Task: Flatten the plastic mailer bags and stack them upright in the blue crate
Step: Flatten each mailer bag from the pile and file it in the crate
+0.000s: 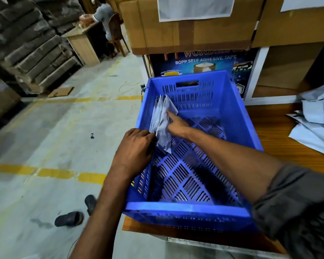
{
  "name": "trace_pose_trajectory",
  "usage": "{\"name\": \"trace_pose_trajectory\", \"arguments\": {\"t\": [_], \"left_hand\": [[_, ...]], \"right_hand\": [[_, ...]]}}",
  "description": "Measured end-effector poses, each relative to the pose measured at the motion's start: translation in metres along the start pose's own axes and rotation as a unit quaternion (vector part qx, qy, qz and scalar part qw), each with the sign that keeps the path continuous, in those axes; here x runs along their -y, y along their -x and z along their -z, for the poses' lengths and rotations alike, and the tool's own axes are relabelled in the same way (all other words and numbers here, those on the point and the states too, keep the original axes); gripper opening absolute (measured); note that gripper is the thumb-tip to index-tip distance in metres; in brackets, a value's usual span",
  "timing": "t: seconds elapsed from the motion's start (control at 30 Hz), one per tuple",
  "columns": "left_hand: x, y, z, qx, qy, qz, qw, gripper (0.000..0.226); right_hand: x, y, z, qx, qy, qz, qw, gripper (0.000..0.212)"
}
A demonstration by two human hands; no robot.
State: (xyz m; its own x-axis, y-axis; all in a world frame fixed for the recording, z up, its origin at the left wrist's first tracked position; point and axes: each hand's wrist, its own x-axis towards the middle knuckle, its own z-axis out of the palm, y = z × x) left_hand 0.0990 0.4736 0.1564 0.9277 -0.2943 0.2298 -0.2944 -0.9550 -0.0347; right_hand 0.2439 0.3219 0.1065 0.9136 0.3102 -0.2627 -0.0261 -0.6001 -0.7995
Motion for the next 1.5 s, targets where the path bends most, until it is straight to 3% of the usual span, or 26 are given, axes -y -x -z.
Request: {"name": "trace_pose_trajectory", "arguments": {"t": [0.07,0.33,0.43,0.53,0.67,0.83,1.03,1.23,1.33,1.5], "left_hand": [[0.0,-0.001,0.001,0.003,0.001,0.002,1.0,0.03],[-0.002,0.0,0.004,-0.012,0.012,0.011,1.0,0.013],[-0.005,0.0,0.008,-0.009,0.022,0.014,1.0,0.02],[-0.01,0.002,0.015,0.001,0.028,0.022,0.999,0.017],[-0.034,0.007,0.028,0.007,0.082,0.031,0.996,0.015],[-0.119,0.002,0.039,-0.04,0.169,0.055,0.983,0.021],[-0.242,-0.012,0.037,-0.17,0.217,0.084,0.957,0.017],[-0.351,-0.029,0.023,-0.201,0.181,0.076,0.96,0.024],[-0.393,-0.035,0.002,-0.204,0.243,0.112,0.942,0.02],[-0.448,-0.044,-0.075,-0.096,0.284,0.163,0.94,0.018]], "right_hand": [[-0.001,0.002,-0.001,0.018,0.03,0.024,0.999,0.096],[-0.01,-0.009,0.012,-0.014,0.095,0.076,0.993,0.105],[0.004,0.005,0.044,-0.048,0.157,0.097,0.982,0.08],[0.021,0.039,0.084,-0.031,0.258,0.114,0.959,0.053],[0.018,0.099,0.122,-0.056,0.339,0.178,0.922,0.036],[-0.03,0.172,0.145,-0.162,0.214,0.249,0.931,0.031],[-0.123,0.225,0.185,-0.297,0.14,0.29,0.899,0.022],[-0.215,0.277,0.241,-0.264,0.113,0.244,0.926,0.016],[-0.262,0.297,0.264,-0.238,0.13,0.206,0.94,0.016],[-0.321,0.309,0.311,-0.214,0.155,0.148,0.953,0.019]]}}
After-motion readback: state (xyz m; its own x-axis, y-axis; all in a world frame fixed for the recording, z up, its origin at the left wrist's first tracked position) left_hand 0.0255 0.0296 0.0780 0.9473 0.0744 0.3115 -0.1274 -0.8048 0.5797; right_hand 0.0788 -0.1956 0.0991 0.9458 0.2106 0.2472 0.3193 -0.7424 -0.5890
